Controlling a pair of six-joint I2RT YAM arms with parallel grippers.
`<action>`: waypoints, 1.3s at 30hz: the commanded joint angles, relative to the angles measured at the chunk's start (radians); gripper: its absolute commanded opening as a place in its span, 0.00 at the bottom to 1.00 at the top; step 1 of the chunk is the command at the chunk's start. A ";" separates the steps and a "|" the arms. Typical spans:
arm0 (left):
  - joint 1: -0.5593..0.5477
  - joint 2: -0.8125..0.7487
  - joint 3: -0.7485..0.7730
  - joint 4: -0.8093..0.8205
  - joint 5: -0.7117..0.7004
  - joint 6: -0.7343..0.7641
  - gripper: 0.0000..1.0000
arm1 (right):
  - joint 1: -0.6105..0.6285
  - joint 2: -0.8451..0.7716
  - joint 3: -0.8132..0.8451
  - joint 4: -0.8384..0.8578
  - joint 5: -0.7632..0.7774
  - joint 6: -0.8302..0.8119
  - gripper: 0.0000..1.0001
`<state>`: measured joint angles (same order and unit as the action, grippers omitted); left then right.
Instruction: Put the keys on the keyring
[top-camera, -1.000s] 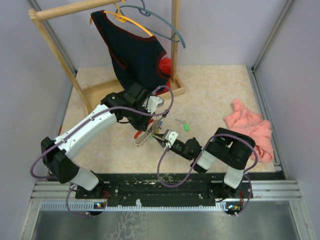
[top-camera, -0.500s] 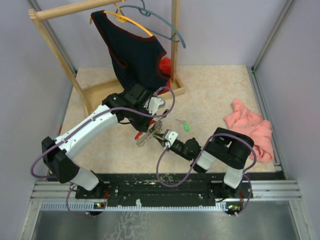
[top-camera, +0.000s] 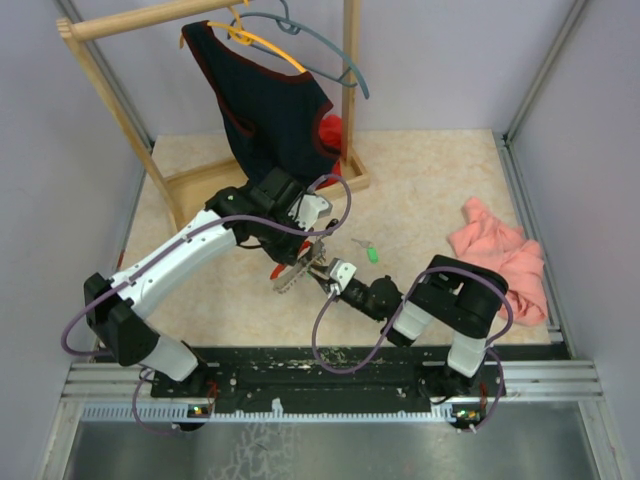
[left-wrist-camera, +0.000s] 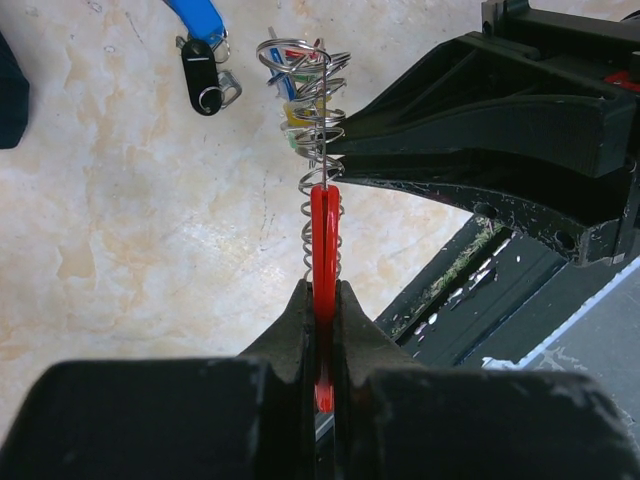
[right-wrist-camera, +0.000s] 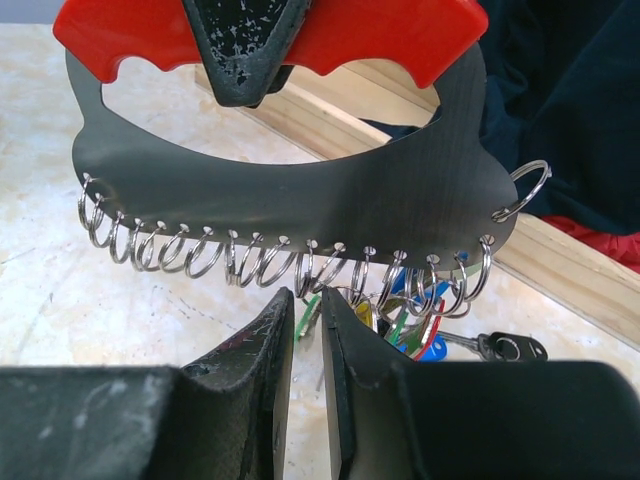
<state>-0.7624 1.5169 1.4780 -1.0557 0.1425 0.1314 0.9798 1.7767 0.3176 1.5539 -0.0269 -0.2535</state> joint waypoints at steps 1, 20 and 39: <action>-0.009 0.005 0.033 0.010 0.016 0.003 0.00 | 0.019 -0.003 0.034 0.170 0.013 -0.002 0.18; -0.012 -0.005 0.033 0.026 -0.015 -0.038 0.00 | 0.029 -0.027 0.000 0.170 0.035 -0.006 0.00; 0.056 -0.085 -0.110 0.184 0.117 -0.112 0.00 | 0.030 -0.052 -0.036 0.170 -0.046 0.002 0.00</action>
<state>-0.7193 1.4776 1.3823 -0.9863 0.1947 0.0372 0.9882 1.7596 0.2859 1.5536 -0.0227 -0.2619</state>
